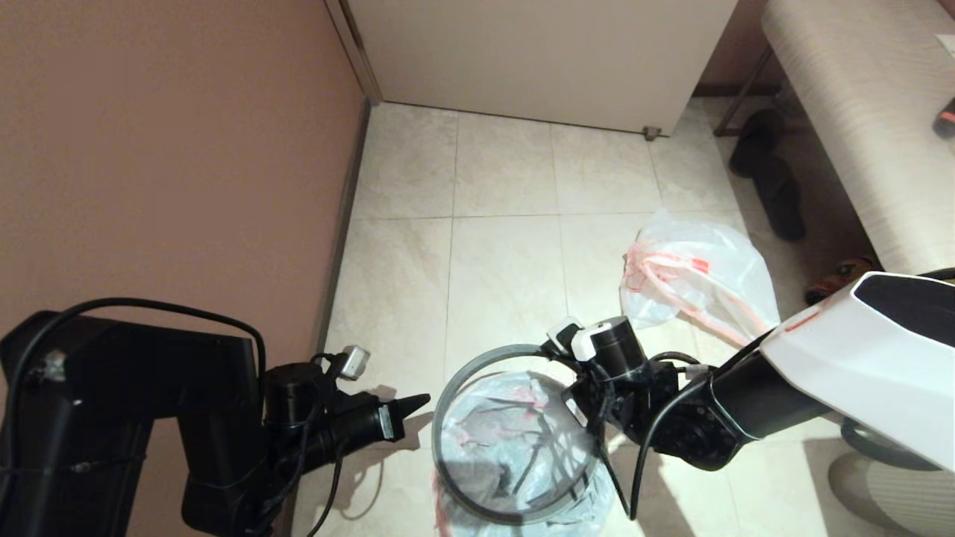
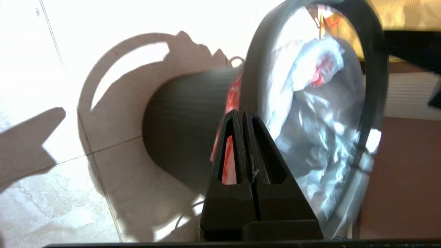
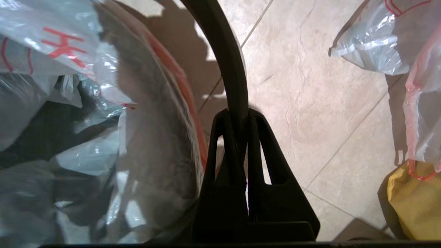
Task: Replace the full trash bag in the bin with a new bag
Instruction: Place the trash can ring on the trash can
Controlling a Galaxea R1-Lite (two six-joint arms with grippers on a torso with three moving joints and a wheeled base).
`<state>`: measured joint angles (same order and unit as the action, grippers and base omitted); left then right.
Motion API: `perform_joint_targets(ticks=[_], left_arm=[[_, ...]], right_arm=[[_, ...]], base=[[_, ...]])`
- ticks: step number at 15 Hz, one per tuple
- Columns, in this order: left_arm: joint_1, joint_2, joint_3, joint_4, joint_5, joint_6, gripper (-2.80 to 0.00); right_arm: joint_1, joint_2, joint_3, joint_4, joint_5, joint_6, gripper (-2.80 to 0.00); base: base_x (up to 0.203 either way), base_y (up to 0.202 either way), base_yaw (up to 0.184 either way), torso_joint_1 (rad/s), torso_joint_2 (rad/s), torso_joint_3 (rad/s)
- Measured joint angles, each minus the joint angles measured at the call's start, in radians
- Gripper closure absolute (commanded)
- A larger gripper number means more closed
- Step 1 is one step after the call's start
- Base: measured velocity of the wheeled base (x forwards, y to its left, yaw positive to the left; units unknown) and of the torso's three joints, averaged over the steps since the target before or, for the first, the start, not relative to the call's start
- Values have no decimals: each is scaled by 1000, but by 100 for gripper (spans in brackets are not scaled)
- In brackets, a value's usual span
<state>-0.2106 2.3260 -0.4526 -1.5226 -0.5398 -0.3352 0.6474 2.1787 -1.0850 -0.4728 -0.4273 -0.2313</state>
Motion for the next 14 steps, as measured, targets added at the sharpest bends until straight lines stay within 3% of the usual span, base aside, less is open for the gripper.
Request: perform_joint_targets(ticks=[14], left_arm=[[0, 3, -5, 0, 0, 0, 0]], right_arm=[[57, -97, 191, -67, 1, 47, 0]], base=[[0, 0, 0, 0, 0, 0]])
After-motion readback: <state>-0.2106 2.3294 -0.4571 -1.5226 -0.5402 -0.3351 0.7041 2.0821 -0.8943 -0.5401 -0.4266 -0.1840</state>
